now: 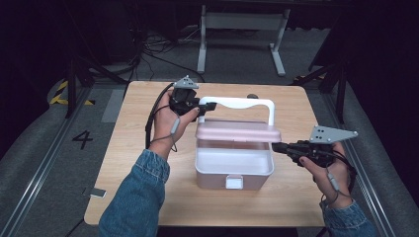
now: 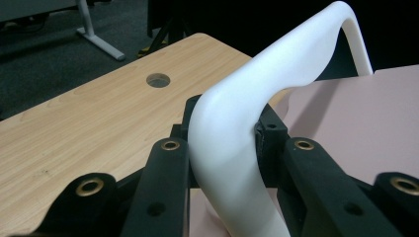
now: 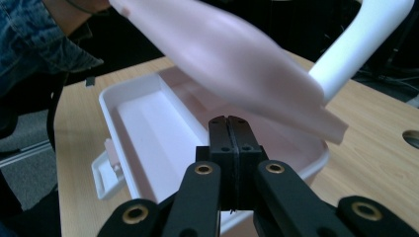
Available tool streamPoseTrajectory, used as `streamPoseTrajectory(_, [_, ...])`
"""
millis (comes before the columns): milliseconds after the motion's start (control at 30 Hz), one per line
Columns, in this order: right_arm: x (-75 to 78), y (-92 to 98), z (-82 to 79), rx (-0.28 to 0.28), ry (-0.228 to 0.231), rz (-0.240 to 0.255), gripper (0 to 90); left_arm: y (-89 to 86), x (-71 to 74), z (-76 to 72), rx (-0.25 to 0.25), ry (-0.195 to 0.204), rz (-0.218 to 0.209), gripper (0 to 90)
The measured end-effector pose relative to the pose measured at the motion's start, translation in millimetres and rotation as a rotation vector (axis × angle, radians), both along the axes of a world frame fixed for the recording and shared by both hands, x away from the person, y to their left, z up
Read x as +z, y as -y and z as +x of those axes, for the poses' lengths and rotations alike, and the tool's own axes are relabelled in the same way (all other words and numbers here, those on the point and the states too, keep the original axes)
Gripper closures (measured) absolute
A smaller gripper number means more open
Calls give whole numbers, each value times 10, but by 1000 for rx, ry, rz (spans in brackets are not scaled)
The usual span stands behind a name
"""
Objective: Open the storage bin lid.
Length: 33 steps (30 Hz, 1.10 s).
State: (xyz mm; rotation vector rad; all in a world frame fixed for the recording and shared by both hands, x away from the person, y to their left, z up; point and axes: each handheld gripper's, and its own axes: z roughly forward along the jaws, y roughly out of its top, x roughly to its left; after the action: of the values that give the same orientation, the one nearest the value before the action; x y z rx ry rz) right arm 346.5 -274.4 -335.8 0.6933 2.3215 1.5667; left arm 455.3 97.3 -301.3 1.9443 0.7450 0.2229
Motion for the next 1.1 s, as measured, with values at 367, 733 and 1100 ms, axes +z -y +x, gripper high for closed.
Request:
streamPoseTrajectory(367, [5, -9, 23, -10, -2, 14, 900, -139, 10, -68, 12, 18, -35, 441])
streamPoseTrajectory(733, [5, -7, 27, -14, -5, 21, 900, -367, 78, -262, 6, 68, 24, 393])
streamPoseTrajectory(1100, [39, 11, 38, -22, 8, 41, 900, -668, 17, -545, 0, 85, 41, 393])
